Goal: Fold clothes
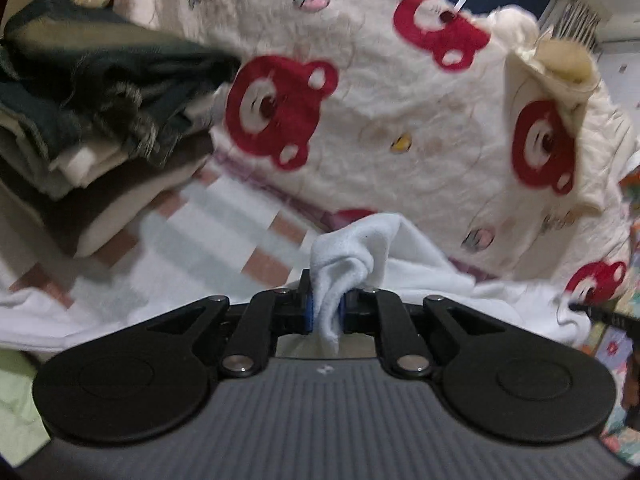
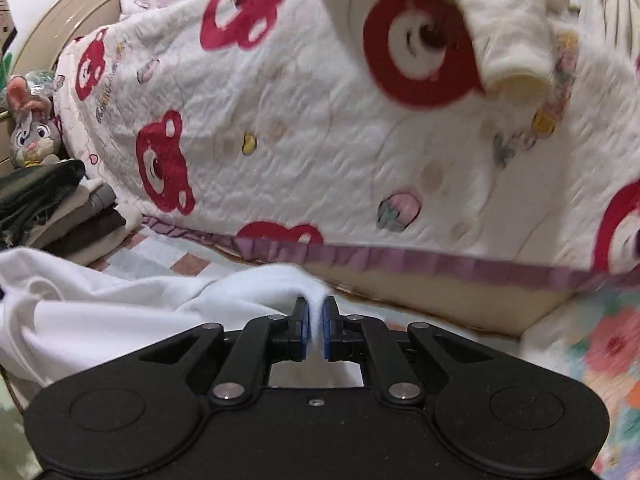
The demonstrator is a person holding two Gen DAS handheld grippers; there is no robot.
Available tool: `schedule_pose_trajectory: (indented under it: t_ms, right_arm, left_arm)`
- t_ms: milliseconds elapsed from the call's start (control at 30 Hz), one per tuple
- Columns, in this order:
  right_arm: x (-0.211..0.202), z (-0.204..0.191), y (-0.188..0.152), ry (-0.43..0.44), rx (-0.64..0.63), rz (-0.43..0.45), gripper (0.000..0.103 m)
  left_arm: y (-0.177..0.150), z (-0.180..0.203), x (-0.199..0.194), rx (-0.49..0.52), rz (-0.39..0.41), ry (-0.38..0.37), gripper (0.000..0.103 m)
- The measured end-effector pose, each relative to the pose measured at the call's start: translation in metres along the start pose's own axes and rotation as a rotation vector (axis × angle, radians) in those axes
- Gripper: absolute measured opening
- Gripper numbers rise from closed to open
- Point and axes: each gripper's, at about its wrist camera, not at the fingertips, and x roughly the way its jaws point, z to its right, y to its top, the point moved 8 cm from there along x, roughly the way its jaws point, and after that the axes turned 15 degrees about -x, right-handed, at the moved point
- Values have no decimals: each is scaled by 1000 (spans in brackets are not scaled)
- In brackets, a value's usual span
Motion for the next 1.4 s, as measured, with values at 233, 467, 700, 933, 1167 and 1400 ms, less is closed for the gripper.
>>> schedule_pose_trajectory:
  t_ms: [233, 467, 700, 933, 1167, 1400]
  right_arm:
    - [40, 16, -125, -142, 68, -335, 37]
    - [44, -25, -159, 51, 205, -298, 38]
    - [65, -75, -150, 242, 151, -275, 50]
    - [110, -102, -169, 260, 142, -349, 51]
    - [103, -84, -169, 153, 211, -277, 5]
    - [62, -44, -141, 0, 226, -156, 4]
  left_arm:
    - [-9, -16, 43, -84, -123, 4, 10]
    - [-14, -23, 65, -127, -192, 6, 10]
    - [-19, -23, 64, -122, -219, -8, 11]
    - [-24, -29, 75, -102, -242, 23, 13]
    - [-24, -38, 83, -108, -252, 36, 13]
    - [-16, -2, 46, -35, -193, -114, 10]
